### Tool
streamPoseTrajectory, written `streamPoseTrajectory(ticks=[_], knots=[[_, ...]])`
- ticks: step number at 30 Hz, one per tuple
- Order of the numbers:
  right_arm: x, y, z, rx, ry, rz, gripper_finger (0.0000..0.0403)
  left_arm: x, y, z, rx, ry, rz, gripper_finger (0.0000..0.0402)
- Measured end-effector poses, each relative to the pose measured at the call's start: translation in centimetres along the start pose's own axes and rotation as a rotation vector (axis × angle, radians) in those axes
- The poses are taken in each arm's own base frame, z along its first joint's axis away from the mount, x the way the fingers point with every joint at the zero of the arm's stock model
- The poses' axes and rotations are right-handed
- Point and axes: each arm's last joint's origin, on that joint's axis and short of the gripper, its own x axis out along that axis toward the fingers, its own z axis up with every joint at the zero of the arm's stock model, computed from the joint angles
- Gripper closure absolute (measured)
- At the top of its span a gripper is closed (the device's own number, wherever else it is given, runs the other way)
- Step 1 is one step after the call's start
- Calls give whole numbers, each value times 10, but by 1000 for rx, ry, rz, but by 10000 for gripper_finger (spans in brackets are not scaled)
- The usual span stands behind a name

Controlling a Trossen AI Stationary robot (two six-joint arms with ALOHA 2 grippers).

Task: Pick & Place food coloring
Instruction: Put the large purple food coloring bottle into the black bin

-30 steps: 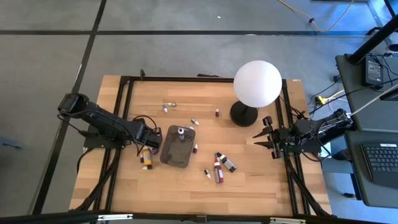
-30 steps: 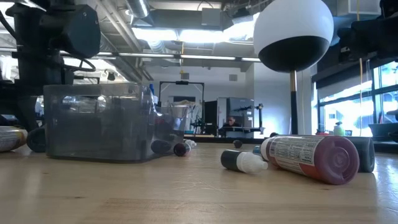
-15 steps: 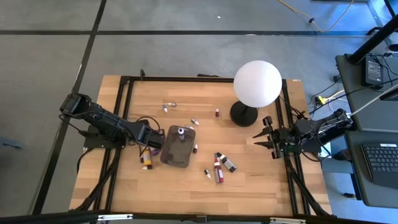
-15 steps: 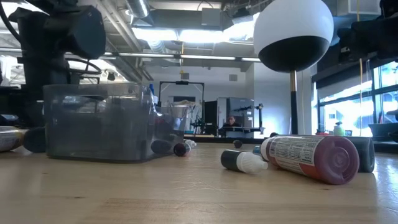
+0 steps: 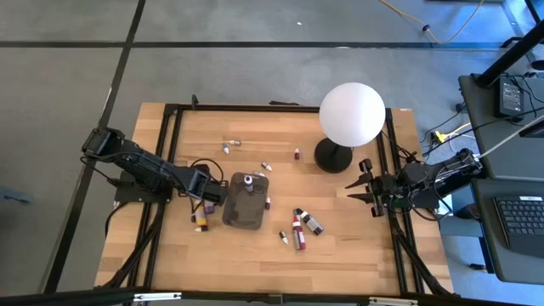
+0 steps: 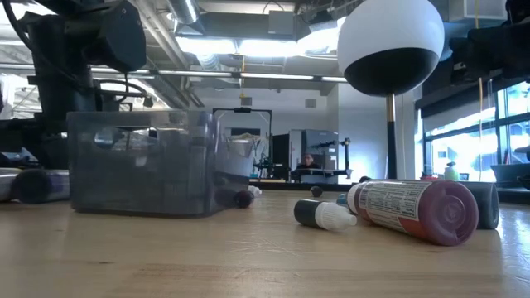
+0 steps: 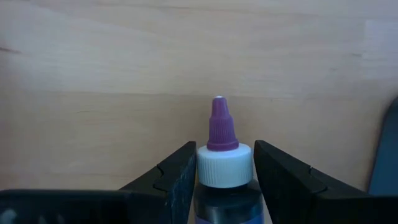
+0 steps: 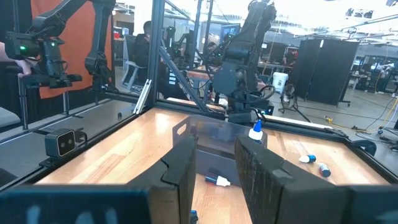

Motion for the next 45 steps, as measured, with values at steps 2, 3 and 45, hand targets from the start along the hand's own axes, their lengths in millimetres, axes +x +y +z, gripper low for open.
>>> streamPoseTrajectory(ticks=[2, 3, 45], knots=[[0, 0, 0, 0, 0, 0, 289, 0, 0, 0, 3, 2, 1, 244], [0, 0, 0, 0, 0, 0, 289, 0, 0, 0, 3, 6, 2, 243], [0, 0, 0, 0, 0, 0, 289, -1, -1, -3, 203, 113, 16, 282]])
